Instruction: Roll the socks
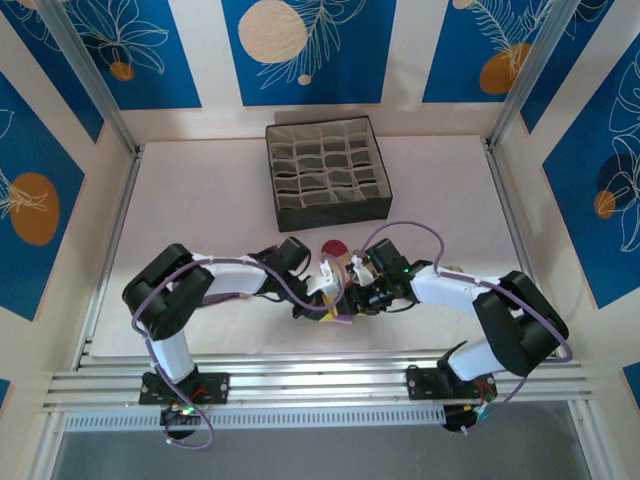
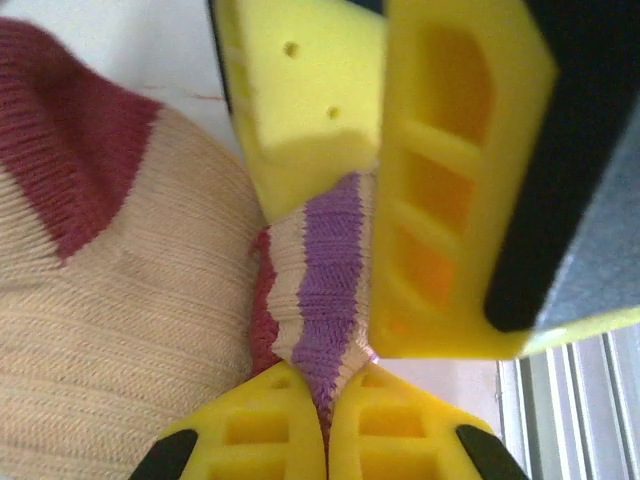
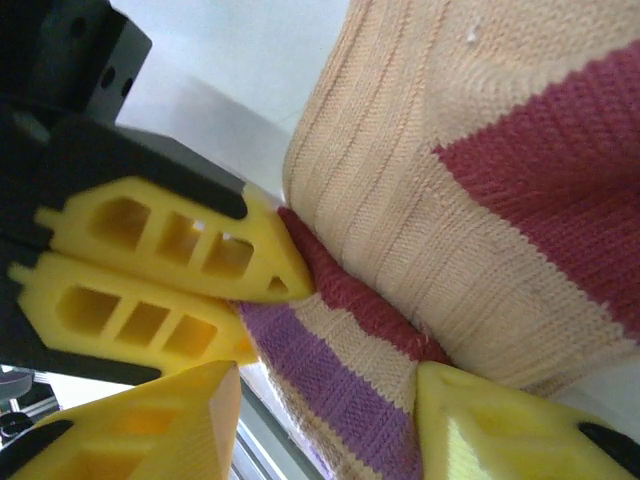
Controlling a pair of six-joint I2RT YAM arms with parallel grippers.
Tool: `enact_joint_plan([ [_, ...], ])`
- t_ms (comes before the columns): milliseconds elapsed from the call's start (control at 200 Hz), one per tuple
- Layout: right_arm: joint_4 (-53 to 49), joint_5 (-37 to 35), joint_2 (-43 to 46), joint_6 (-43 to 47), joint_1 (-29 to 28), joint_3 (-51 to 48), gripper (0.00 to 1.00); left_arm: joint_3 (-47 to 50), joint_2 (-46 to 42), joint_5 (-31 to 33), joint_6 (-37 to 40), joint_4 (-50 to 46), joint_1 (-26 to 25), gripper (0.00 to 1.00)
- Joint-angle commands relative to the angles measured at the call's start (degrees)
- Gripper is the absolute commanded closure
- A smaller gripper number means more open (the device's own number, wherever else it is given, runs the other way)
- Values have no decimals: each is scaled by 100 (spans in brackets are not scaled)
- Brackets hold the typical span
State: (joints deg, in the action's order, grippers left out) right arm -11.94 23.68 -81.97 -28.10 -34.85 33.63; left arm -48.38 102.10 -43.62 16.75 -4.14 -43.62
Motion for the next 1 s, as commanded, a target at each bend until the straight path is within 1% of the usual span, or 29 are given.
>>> enact_joint_plan([
  [0, -62, -32, -121, 63, -110, 7, 59, 97, 241, 60, -529, -229, 185, 100],
  [65, -183, -161, -185, 80, -120, 76, 68, 66, 253, 25, -542, -260, 213, 100],
  [145, -346, -327, -268, 103, -129, 185, 78, 48, 275, 65, -568, -290, 219, 100],
  [225, -462, -420, -324, 115, -145, 258, 82, 57, 309, 43, -579, -281, 235, 100],
  [375, -656, -586, -417, 69, -141, 357, 95, 104, 295, 122, -533, -231, 233, 100],
  [415, -771, -660, -477, 35, -123, 409, 97, 155, 240, 185, -483, -184, 236, 98],
  [475, -976, -696, -615, 8, -71, 499, 99, 267, 97, 328, -410, -59, 235, 91],
  [545, -1235, -777, -795, -26, -41, 636, 100, 436, -157, 437, -249, 82, 233, 87],
  [660, -1513, -718, -1120, -28, -22, 838, 100, 751, -708, 709, 139, 347, 206, 83],
  [755, -1680, -615, -1389, -26, -31, 1007, 100, 1092, -1267, 1053, 547, 674, 119, 80],
  [910, -1848, -482, -1681, -3, -35, 1232, 100, 1732, -2168, 1893, 1291, 1331, -157, 73],
  [995, -1964, -421, -1792, 39, -31, 1351, 100, 2027, -2503, 2480, 1770, 1652, -459, 66],
])
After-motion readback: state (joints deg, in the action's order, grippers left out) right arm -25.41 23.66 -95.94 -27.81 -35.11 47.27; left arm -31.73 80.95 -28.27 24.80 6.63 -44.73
